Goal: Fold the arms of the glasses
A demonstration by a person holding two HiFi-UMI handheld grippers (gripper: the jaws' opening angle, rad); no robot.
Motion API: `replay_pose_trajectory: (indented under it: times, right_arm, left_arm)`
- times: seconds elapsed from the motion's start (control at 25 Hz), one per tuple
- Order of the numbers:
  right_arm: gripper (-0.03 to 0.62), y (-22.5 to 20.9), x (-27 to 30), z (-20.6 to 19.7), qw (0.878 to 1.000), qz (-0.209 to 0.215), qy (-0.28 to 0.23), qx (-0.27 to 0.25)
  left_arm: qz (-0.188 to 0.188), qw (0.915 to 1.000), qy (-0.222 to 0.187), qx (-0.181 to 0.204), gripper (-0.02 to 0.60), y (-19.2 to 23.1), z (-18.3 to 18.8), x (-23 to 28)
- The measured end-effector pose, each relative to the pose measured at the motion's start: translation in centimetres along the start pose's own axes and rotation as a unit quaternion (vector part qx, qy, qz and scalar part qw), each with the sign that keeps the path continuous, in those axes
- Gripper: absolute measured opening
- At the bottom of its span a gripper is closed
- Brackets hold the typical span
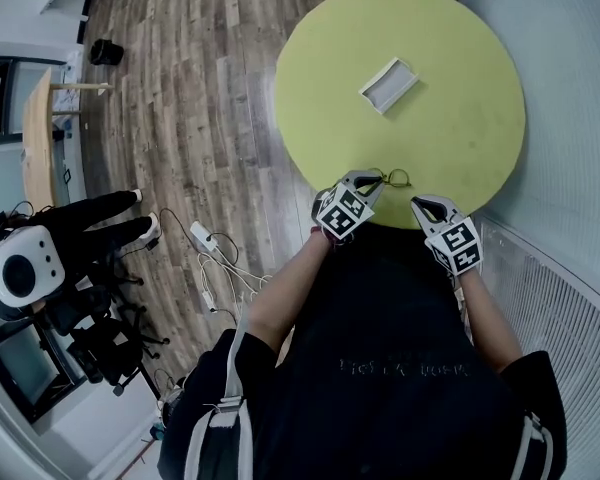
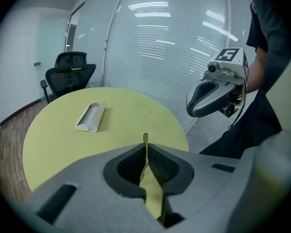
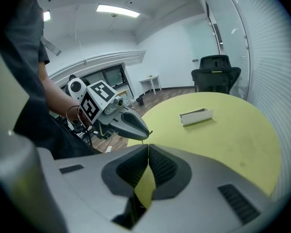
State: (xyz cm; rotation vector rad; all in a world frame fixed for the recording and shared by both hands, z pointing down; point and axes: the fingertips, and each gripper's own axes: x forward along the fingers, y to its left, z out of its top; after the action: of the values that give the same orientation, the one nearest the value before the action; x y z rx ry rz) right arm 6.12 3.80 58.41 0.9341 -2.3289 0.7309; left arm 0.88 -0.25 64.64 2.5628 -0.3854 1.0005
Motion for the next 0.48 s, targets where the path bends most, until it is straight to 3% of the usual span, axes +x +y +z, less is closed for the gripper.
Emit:
replay_pose_trajectory:
  times: [0.48]
  right_arm:
    - [0.031, -1.0, -1.6, -1.9, 0.999, -0.022, 0.017, 0.017]
  left_arm:
    - [-0.017, 0.9979, 0.054, 0.032, 0.032, -2.0, 0.0, 4.7]
